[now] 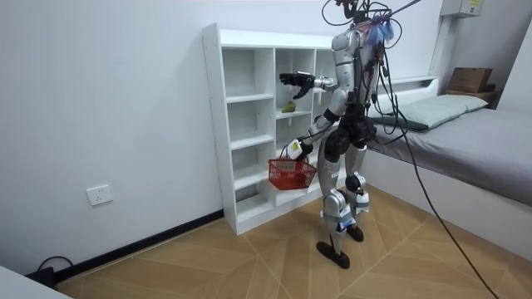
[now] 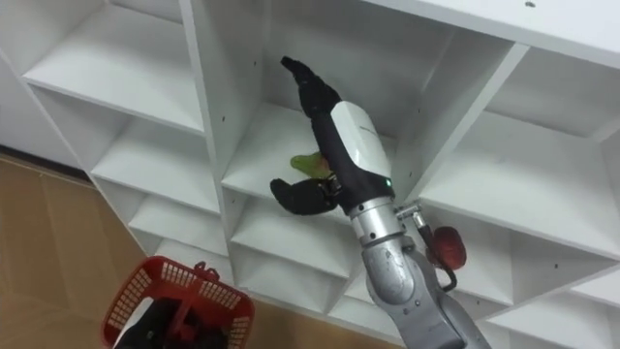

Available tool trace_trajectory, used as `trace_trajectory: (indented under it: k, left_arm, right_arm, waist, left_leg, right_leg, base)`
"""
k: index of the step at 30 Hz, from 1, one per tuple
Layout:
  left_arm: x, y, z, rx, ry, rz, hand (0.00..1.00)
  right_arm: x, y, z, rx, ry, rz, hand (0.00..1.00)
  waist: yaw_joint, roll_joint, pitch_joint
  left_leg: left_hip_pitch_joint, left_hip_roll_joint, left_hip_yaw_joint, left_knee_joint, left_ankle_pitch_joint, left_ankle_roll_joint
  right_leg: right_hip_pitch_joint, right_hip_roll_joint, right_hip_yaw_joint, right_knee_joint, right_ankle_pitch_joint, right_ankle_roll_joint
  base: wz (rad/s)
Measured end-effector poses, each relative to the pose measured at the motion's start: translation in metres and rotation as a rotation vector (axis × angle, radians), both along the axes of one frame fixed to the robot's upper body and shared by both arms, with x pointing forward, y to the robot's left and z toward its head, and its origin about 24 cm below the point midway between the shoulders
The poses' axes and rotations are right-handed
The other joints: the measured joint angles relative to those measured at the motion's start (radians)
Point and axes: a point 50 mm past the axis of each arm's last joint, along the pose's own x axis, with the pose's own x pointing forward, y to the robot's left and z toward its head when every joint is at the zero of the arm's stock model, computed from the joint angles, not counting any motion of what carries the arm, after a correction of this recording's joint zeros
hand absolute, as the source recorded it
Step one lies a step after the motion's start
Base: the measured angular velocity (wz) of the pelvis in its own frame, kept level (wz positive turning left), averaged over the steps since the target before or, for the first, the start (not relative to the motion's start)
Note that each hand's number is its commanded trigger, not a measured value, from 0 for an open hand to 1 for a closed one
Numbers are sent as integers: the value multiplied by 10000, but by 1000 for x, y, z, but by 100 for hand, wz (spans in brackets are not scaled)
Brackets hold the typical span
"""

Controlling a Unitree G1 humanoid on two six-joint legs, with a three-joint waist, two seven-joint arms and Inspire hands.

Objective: Collect fruits from the closet

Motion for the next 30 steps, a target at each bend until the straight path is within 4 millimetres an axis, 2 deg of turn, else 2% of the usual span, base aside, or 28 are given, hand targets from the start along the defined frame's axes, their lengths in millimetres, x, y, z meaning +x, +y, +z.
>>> trace_trajectory:
  k: [6,14,22,30]
  left_arm:
    - [0,6,2,128,170,-54,100]
    - [4,4,6,98,-50,-225,100]
    - [7,0,10,-16,-97,-300,100]
    - [9,-7,9,-215,-108,-289,100]
  right_arm:
    - [5,-7,-3,-26,161,-354,0]
    - [7,-11,-3,17,134,-719,0]
    - [9,-16,-4,291,388,-1020,0]
    - [17,-22,-20,-188,1199,-1417,0]
  waist:
    - [-1,7,8]
    - [15,6,11]
    - [17,-109,4]
    - [114,-111,12]
  left_leg:
    - [137,-10,-65,-13,-1,0]
    - [134,-9,-115,-35,-2,-1]
    - [128,-12,-192,-40,-1,-1]
    - [144,-27,-331,-18,-1,-2]
  right_leg:
    - [237,-9,-138,-149,-2,8]
    - [256,-8,-180,-141,-2,8]
    - [263,-10,-184,-136,-18,31]
    - [349,-13,-202,-141,-35,55]
  base:
    - [4]
    - [1]
    - [1]
    - [5]
